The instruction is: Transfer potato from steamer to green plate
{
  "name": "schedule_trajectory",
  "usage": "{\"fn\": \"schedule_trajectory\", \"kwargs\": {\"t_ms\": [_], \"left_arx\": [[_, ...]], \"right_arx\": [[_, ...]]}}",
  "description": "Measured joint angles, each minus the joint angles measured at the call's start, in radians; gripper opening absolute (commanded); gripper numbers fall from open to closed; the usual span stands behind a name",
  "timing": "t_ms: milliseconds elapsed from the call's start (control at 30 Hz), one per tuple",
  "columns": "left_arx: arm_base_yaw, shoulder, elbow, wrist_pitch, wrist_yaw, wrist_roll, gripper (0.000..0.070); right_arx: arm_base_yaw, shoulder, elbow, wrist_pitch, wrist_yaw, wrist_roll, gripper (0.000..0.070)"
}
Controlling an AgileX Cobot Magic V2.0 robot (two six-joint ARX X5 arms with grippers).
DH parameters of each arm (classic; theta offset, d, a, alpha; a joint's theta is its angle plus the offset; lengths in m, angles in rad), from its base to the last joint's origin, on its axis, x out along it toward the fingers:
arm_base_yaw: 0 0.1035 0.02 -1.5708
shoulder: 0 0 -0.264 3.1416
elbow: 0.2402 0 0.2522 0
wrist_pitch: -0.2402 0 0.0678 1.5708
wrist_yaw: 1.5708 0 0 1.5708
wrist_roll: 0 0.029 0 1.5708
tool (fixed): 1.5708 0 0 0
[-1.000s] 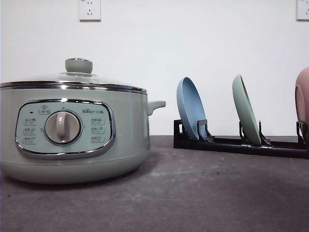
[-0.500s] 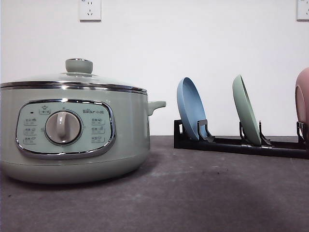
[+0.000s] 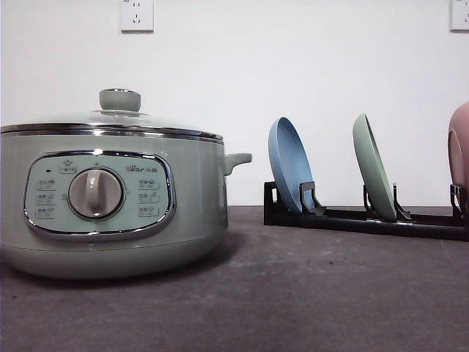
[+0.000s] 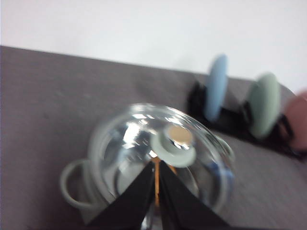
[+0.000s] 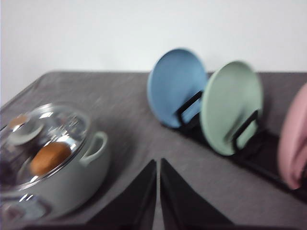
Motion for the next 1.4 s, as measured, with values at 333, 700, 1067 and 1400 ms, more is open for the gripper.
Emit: {"fn": "schedule_trajectory", "kwargs": {"t_ms": [333, 700, 1067, 1400], "left_arx": [[-0.073, 0.061, 0.093, -0.147, 0.032, 0.095, 0.0003], [-0.074, 0.061, 0.093, -0.149, 0.032, 0.100, 0.0606], [-0.074, 0.061, 0.093, -0.149, 0.032, 0.103, 0.0606], [-0.074, 0.061, 0.093, -0.148, 0.032, 0.103, 0.0605]], "right_arx": [[0.095, 0.068, 0.079, -0.180, -0.018, -0.088, 0.0000], [0.106, 0.068, 0.079, -0.181, -0.014, -0.093, 0.0490], [0.106, 0.069, 0.079, -0.180, 0.005, -0.072, 0.0490], [0.106, 0.154, 0.086, -0.086, 0.003, 0.030, 0.0490]]}}
